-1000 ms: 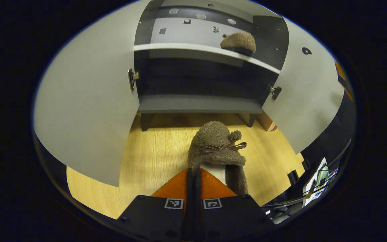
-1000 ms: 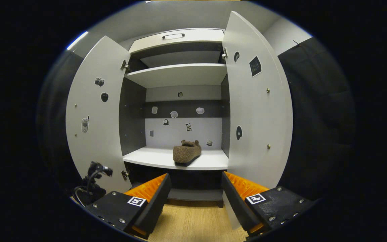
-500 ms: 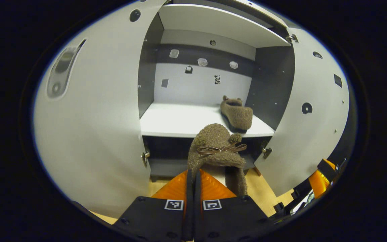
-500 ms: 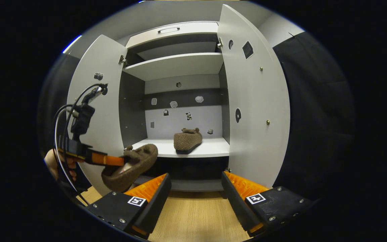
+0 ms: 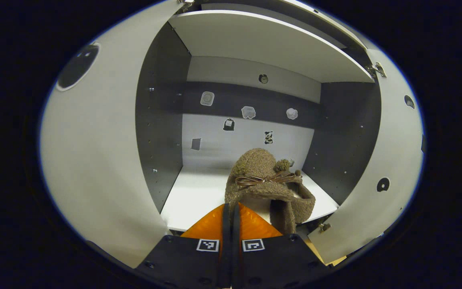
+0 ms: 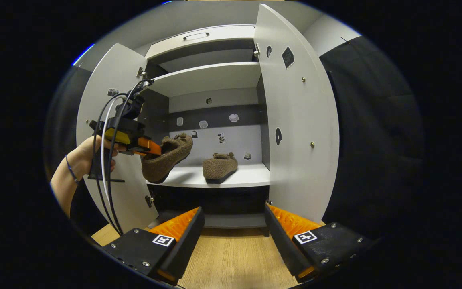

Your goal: Grab one shoe with the right hand and put it into the shoe cabinet, grab the other shoe with the left hand and put it into the shoe cabinet; then close the right door with the right hand and the left door with the left hand.

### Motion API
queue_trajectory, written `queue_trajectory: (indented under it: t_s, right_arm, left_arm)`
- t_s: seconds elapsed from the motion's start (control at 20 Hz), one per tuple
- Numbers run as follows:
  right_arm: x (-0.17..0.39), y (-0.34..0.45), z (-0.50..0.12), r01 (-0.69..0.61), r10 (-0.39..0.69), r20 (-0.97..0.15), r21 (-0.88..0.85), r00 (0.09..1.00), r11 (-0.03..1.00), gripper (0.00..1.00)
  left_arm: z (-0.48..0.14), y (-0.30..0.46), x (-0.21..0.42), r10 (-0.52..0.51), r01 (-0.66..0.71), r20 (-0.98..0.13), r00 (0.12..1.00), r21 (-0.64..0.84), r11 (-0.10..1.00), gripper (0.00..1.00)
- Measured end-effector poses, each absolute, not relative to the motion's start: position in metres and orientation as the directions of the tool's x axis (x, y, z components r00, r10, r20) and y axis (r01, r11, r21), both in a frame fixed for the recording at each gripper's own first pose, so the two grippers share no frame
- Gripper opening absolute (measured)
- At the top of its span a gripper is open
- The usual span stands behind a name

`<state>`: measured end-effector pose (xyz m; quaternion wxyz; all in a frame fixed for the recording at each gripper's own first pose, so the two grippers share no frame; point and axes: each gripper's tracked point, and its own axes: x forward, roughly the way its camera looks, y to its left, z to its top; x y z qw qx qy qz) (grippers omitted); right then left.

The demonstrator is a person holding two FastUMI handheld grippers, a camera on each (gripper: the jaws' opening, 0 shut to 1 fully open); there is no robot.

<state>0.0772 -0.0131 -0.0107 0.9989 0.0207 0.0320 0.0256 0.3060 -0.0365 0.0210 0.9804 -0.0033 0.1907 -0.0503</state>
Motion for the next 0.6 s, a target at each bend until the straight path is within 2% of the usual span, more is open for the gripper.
queue_trajectory:
  t_s: [0.3,0.6]
  right_arm:
    - [0.090,-0.014,-0.013,-0.046,0.048,-0.074,0.032,0.996,0.998,0.93]
    - [0.102,-0.012,-0.018,-0.044,0.047,-0.093,0.026,0.995,0.999,0.93]
  left_arm:
    - [-0.004,-0.020,0.382,-0.059,0.049,-0.435,0.899,-0.034,0.998,0.07]
    - [-0.042,-0.016,0.417,-0.040,0.059,-0.501,0.865,0.021,0.998,0.07]
